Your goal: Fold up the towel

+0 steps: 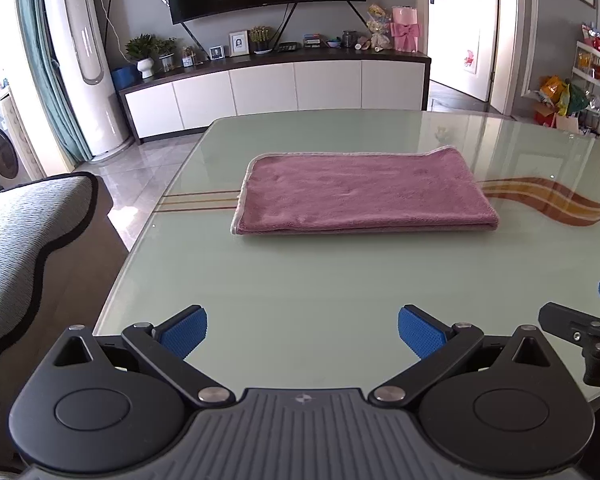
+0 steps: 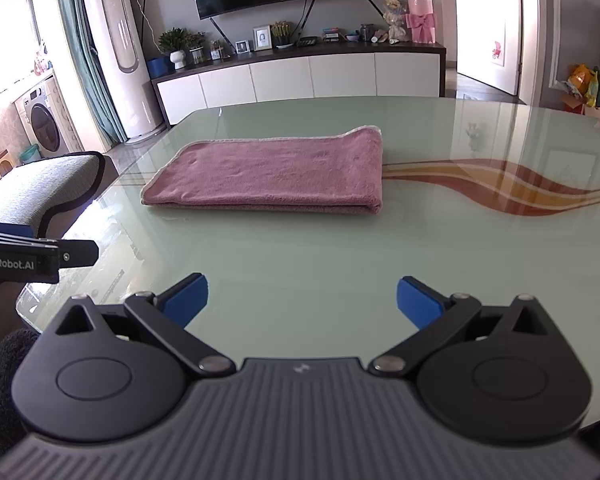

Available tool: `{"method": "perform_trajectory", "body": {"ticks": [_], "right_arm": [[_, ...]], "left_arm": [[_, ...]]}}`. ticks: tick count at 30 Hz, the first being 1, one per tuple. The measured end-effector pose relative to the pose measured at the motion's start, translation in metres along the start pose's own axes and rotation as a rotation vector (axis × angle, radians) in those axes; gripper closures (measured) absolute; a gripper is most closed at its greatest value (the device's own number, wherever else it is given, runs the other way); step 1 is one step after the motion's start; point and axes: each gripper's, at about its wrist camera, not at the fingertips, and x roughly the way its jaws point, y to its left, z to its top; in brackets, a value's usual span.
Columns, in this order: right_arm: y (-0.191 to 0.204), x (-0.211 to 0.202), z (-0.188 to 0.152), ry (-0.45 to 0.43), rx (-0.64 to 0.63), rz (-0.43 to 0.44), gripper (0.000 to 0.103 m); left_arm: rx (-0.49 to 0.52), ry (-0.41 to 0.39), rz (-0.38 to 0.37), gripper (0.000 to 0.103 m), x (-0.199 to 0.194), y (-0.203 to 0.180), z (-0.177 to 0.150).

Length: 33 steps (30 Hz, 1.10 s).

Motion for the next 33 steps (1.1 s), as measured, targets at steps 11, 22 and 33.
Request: {"method": "perform_trajectory", "body": {"ticks": [11,22,33], "right_arm": [[-0.001,-0.002,-0.001,0.015,0.008,0.001,0.000],[0.005,0.000,0.000,0.018,0.006,0.001,0.000],[0.009,0.002,-0.002,0.018,-0.004,0.003,0.000]], "left_arm": [[-0.008,-0.008,-0.010,0.000,0.003,0.000,-0.002],[-0.004,-0.010,-0.007,0.000,0.008,-0.001,-0.007],[-0.005,-0.010,-0.011,0.000,0.008,-0.002,-0.007]]}}
